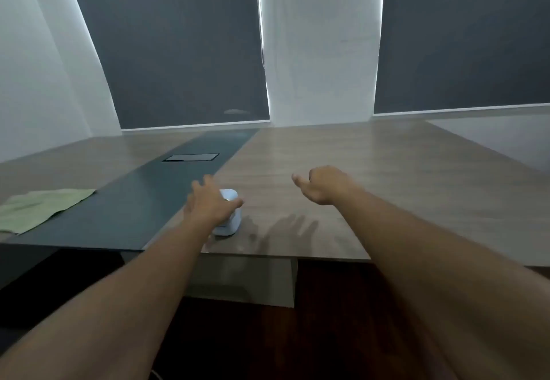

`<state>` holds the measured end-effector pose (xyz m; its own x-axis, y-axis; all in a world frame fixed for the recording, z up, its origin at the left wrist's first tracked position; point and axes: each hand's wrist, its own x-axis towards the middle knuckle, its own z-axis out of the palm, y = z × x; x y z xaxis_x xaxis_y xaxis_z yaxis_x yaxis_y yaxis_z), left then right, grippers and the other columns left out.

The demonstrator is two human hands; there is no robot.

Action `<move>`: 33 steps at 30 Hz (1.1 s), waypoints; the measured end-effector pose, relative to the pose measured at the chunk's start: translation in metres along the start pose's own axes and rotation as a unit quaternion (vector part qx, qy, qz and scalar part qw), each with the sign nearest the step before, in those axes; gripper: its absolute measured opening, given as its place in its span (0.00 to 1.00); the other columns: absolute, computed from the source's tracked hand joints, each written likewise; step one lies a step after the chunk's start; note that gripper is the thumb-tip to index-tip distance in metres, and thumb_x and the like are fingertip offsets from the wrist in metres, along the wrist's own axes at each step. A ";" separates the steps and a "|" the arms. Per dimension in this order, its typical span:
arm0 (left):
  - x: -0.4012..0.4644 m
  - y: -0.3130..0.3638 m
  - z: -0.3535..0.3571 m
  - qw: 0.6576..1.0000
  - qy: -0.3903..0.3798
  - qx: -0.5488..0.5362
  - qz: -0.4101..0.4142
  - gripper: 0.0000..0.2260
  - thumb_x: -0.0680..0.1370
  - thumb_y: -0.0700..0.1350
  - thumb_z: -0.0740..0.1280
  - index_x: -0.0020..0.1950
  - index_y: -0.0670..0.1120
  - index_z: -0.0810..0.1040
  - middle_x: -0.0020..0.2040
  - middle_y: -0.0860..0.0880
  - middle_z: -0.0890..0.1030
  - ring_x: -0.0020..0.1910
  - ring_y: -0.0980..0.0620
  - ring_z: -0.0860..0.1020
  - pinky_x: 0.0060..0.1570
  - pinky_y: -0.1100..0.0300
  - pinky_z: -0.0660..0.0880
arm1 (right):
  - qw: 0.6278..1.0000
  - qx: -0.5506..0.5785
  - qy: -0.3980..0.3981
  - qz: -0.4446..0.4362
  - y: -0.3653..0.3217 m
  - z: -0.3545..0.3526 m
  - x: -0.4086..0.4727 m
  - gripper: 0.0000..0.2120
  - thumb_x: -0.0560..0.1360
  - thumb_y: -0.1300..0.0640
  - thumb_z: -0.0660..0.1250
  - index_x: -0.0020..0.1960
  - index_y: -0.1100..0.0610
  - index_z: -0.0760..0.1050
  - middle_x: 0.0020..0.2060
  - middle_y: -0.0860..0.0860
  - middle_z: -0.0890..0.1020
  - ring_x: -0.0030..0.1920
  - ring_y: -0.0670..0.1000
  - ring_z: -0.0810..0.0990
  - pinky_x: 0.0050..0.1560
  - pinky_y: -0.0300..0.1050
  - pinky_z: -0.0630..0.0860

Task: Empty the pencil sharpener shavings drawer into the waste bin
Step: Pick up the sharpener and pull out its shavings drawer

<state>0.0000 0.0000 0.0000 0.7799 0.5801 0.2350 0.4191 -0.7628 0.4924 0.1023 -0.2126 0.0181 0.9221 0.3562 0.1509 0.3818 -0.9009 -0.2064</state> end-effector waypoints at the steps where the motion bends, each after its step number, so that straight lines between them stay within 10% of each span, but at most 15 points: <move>1: -0.002 -0.004 0.003 1.000 -0.004 -0.021 -0.022 0.41 0.69 0.59 0.73 0.73 0.43 0.60 0.71 0.38 0.65 0.67 0.35 0.69 0.61 0.46 0.69 | 1.000 -0.007 -0.007 0.000 0.000 0.003 -0.002 0.37 0.79 0.34 0.45 0.65 0.61 0.76 0.64 0.59 0.78 0.64 0.61 0.74 0.64 0.57 0.71; 17: -0.001 -0.002 0.033 0.970 0.032 -0.226 -0.079 0.24 0.73 0.51 0.69 0.62 0.42 0.64 0.60 0.38 0.77 0.59 0.36 0.75 0.51 0.52 0.67 | 0.997 0.061 -0.037 -0.041 -0.023 0.026 -0.019 0.32 0.82 0.40 0.47 0.66 0.63 0.75 0.63 0.61 0.79 0.65 0.61 0.74 0.63 0.53 0.70; 23: -0.008 0.023 0.038 0.928 -0.017 -0.360 -0.097 0.22 0.75 0.52 0.65 0.63 0.42 0.65 0.62 0.39 0.75 0.54 0.41 0.74 0.54 0.52 0.70 | 0.985 0.170 -0.037 0.002 -0.022 0.031 -0.030 0.27 0.82 0.40 0.50 0.34 0.57 0.69 0.36 0.54 0.75 0.50 0.58 0.75 0.49 0.46 0.68; 27: -0.012 0.037 0.039 0.897 -0.065 -0.423 -0.108 0.22 0.72 0.55 0.65 0.60 0.45 0.66 0.59 0.42 0.76 0.56 0.40 0.76 0.56 0.44 0.77 | 0.955 0.285 -0.070 0.043 -0.019 0.030 -0.038 0.27 0.81 0.37 0.51 0.48 0.59 0.76 0.50 0.56 0.75 0.61 0.62 0.77 0.60 0.52 0.75; 33: -0.023 0.061 0.042 0.870 -0.107 -0.473 -0.082 0.21 0.73 0.53 0.64 0.62 0.44 0.70 0.55 0.43 0.78 0.48 0.43 0.78 0.42 0.51 0.76 | 0.874 0.461 -0.115 0.106 -0.009 0.031 -0.047 0.35 0.77 0.32 0.53 0.64 0.61 0.75 0.54 0.58 0.82 0.52 0.60 0.83 0.50 0.55 0.82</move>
<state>0.0273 -0.0721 -0.0103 0.8571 0.5149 -0.0162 0.0419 -0.0382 0.9984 0.0570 -0.2134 -0.0175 0.9261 0.3406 -0.1619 -0.0093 -0.4086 -0.9127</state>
